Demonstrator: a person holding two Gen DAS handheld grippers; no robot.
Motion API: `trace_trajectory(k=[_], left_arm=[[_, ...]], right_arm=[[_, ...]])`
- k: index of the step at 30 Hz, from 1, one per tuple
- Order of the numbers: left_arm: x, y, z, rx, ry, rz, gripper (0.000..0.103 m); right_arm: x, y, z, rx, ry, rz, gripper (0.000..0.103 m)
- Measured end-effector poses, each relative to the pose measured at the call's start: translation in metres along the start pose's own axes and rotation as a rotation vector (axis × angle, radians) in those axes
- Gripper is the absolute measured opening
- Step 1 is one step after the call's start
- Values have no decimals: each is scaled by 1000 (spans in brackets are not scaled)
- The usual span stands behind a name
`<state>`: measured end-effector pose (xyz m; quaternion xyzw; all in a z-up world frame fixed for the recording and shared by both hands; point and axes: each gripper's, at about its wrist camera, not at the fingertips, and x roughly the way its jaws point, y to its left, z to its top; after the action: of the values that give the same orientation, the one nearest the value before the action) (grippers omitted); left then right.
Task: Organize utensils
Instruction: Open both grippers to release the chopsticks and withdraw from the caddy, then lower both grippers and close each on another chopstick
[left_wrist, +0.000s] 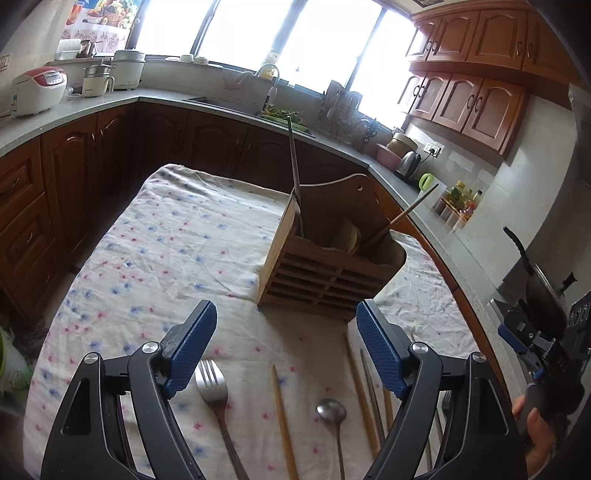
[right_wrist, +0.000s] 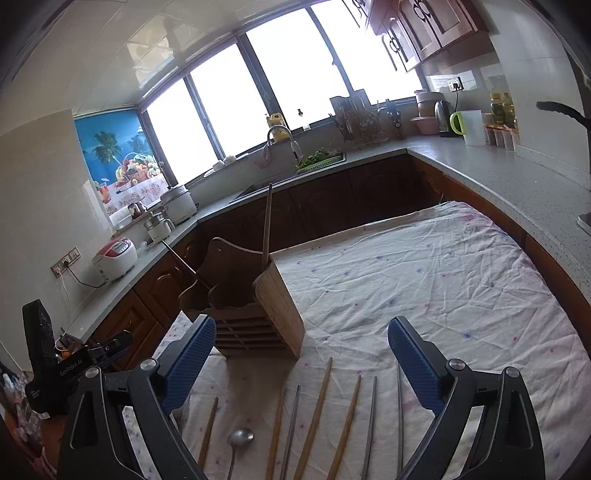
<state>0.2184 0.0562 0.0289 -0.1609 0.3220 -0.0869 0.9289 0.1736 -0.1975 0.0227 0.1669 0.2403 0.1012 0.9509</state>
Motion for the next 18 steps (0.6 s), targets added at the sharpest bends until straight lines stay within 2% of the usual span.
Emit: trace_trajectory(k=[9, 18], left_arm=[[5, -20, -38, 27, 100, -14, 80], [16, -39, -47, 64, 147, -21, 80]], right_arm=[[-18, -19, -47, -6, 55, -65, 96], [-20, -31, -56, 11, 74, -83, 96]])
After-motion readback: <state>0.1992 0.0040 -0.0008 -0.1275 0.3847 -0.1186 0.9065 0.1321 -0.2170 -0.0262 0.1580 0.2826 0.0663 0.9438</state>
